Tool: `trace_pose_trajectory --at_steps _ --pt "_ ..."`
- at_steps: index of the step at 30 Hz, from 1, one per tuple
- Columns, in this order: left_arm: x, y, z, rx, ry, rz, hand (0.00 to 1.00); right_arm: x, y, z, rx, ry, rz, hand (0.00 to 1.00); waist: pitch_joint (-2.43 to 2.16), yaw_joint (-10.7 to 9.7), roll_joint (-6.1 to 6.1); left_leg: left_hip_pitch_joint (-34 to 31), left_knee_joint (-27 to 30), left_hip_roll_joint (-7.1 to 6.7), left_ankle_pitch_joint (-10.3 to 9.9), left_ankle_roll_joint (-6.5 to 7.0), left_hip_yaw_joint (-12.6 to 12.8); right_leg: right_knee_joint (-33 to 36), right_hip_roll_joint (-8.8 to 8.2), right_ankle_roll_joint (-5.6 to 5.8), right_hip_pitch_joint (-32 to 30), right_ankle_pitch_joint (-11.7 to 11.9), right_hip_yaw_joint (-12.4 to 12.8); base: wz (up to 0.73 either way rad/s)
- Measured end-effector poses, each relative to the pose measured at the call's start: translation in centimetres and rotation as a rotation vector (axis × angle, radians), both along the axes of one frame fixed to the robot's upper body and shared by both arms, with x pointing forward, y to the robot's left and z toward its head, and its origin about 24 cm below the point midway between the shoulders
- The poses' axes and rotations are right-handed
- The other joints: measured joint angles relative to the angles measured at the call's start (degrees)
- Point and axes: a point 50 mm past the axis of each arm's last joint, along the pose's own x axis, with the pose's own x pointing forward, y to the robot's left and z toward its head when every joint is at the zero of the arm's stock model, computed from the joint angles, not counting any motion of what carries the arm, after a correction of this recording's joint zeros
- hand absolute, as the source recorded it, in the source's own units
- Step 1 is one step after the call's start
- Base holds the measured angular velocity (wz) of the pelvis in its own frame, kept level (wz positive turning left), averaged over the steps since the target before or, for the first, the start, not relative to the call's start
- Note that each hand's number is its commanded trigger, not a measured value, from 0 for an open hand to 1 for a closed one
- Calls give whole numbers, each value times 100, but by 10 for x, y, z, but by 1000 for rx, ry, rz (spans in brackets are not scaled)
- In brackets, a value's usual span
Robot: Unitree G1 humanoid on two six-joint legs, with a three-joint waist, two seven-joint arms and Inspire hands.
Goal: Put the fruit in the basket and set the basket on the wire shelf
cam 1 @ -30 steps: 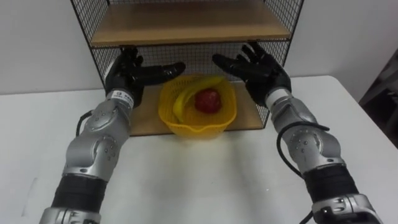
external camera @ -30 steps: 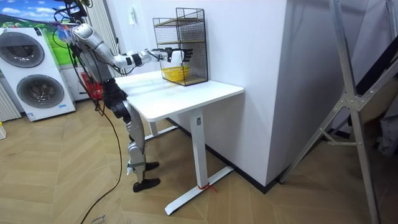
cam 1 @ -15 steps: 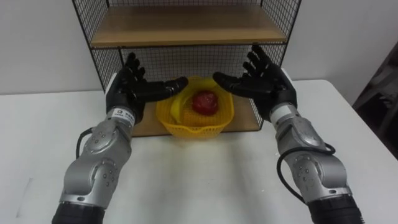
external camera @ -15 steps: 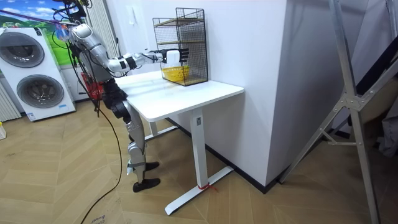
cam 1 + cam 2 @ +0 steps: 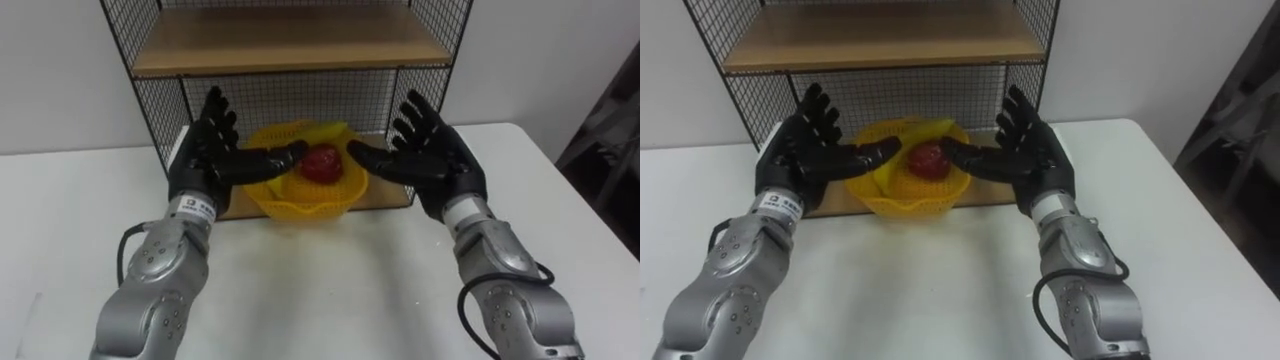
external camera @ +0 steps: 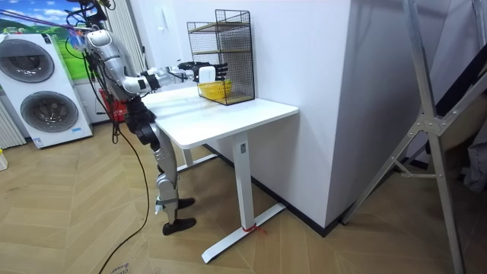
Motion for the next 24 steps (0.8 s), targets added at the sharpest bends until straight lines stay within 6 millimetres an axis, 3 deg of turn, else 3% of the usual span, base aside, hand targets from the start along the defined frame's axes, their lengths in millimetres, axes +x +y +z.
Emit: trace_pose_trajectory --at_steps 5,12,19,24 --pt "-2 -2 2 -14 -38 -31 0 -3 -1 7 -32 -58 21 0 -12 10 32 3 -4 0 0 1 0 2 -6 -1 1 -1 -7 0" --pt "-24 0 -9 -45 -24 -73 0 -15 4 12 -24 -109 91 0 -29 8 10 -126 -5 14 -1 2 39 22 -12 -1 -161 2 1 -3" --pt "-43 5 -24 -39 0 -126 0 -32 3 2 -85 -97 150 0 -27 148 -27 -128 0 17 -1 1 38 19 11 -2 -155 1 28 1" --pt "-55 15 -28 -23 8 -123 0 -41 -1 6 -90 -123 170 0 -29 171 -37 -156 2 13 -16 24 15 7 -6 -3 -167 -1 3 3"
